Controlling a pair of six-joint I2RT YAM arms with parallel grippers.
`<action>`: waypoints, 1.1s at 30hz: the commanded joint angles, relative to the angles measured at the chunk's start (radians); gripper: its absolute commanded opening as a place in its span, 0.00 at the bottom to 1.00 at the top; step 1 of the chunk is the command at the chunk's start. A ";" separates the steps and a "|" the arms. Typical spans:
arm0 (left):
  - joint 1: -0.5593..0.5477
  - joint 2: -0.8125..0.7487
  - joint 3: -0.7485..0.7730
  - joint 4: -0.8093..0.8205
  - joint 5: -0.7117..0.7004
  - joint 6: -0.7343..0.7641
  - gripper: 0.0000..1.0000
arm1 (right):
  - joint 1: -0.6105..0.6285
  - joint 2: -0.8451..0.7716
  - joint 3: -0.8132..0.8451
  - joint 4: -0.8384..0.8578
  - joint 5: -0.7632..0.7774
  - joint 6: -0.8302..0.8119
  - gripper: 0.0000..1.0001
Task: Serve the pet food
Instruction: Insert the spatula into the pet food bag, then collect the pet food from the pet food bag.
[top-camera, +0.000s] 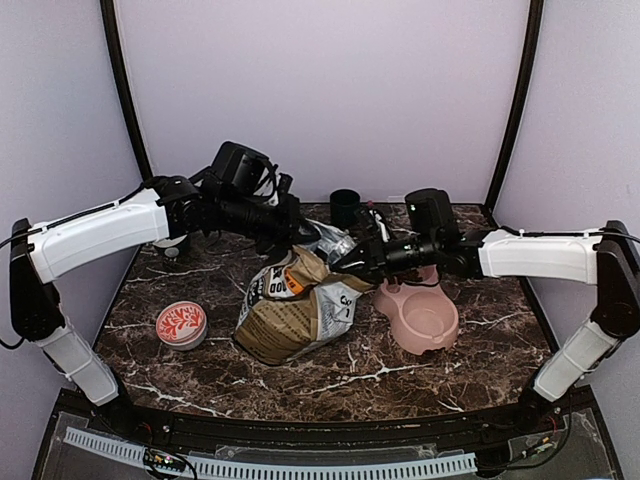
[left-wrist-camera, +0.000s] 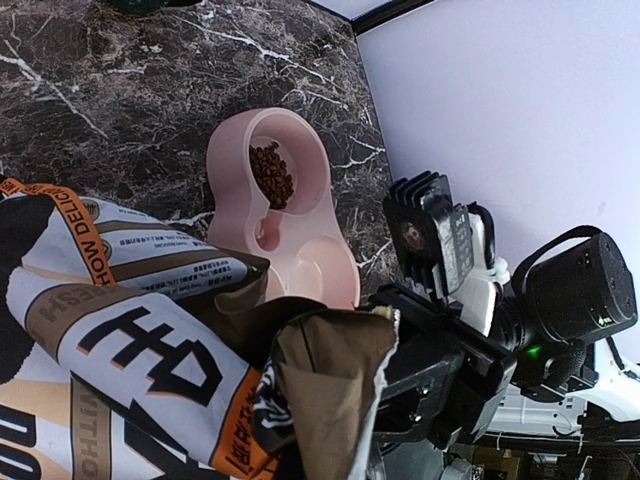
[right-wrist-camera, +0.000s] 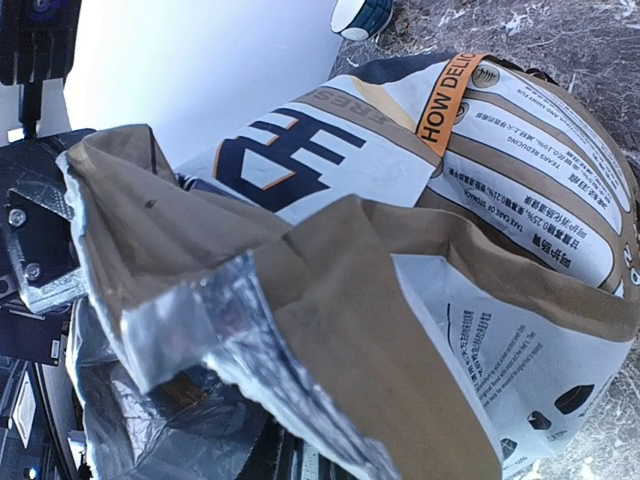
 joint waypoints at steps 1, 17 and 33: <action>0.025 -0.026 0.018 -0.108 -0.089 0.075 0.00 | -0.028 -0.038 -0.018 0.010 0.006 0.016 0.00; 0.025 -0.034 0.057 -0.172 -0.122 0.168 0.00 | -0.098 -0.156 -0.065 0.042 0.035 0.089 0.00; 0.025 -0.006 0.093 -0.166 -0.121 0.246 0.00 | -0.170 -0.273 -0.143 0.085 0.016 0.155 0.00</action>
